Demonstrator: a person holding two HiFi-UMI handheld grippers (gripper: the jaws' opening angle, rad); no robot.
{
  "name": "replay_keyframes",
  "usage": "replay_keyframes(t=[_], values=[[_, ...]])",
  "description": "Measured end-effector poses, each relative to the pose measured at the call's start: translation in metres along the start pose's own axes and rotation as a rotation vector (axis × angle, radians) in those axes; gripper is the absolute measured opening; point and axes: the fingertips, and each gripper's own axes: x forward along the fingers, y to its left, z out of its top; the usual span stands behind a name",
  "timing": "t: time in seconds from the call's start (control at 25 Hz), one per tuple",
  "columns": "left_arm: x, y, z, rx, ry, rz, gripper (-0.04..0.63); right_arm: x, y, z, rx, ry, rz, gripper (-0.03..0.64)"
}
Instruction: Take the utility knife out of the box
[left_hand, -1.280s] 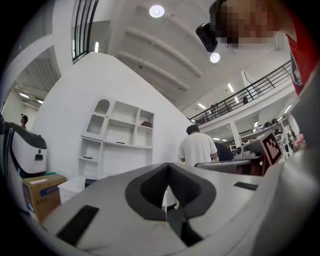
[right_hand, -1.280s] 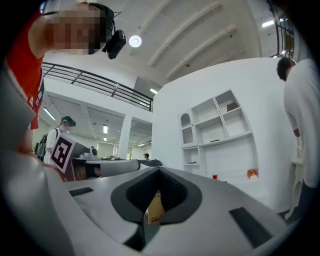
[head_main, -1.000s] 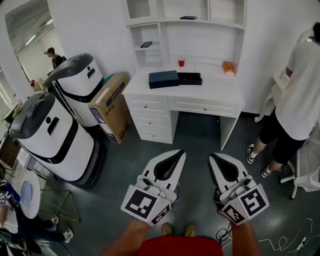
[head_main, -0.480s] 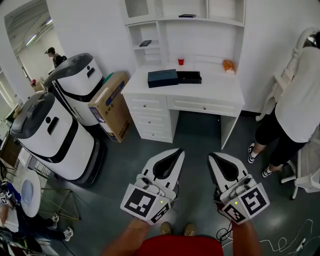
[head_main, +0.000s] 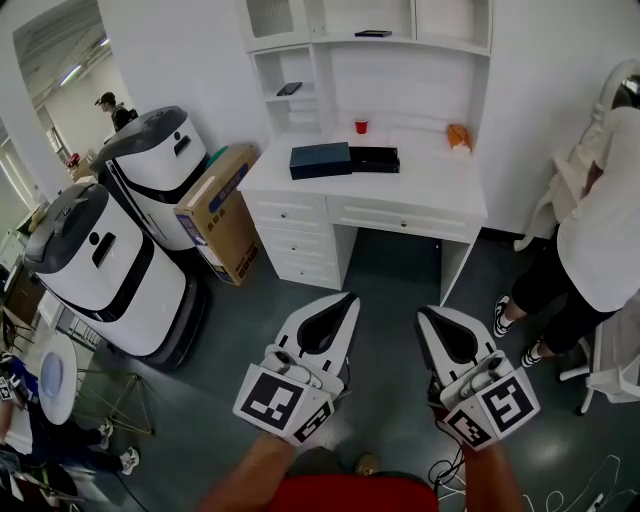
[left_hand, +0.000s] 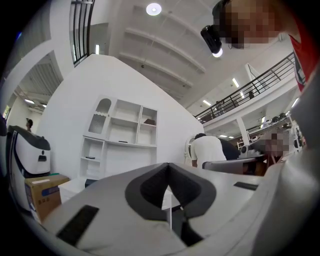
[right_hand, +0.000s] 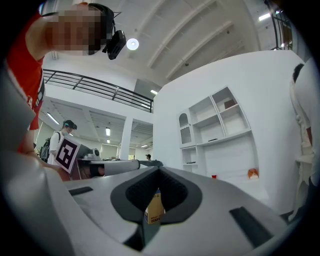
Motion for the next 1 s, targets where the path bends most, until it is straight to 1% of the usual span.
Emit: replay_keyframes(t=[0.28, 0.48, 0.68, 1.0], values=[[0.024, 0.011, -0.011, 0.0, 0.016, 0.015, 0.018, 0.018, -0.023, -0.001, -0.003, -0.004, 0.025, 0.002], [0.045, 0.042, -0.024, -0.006, 0.014, 0.031, 0.018, 0.048, -0.043, -0.012, -0.01, 0.007, 0.033, 0.002], [0.084, 0.087, -0.034, 0.001, -0.003, 0.024, 0.018, 0.096, -0.076, -0.024, -0.016, 0.029, 0.02, 0.002], [0.161, 0.197, -0.045, 0.007, -0.01, 0.007, 0.018, 0.209, -0.144, -0.032, -0.025, 0.034, -0.015, 0.002]])
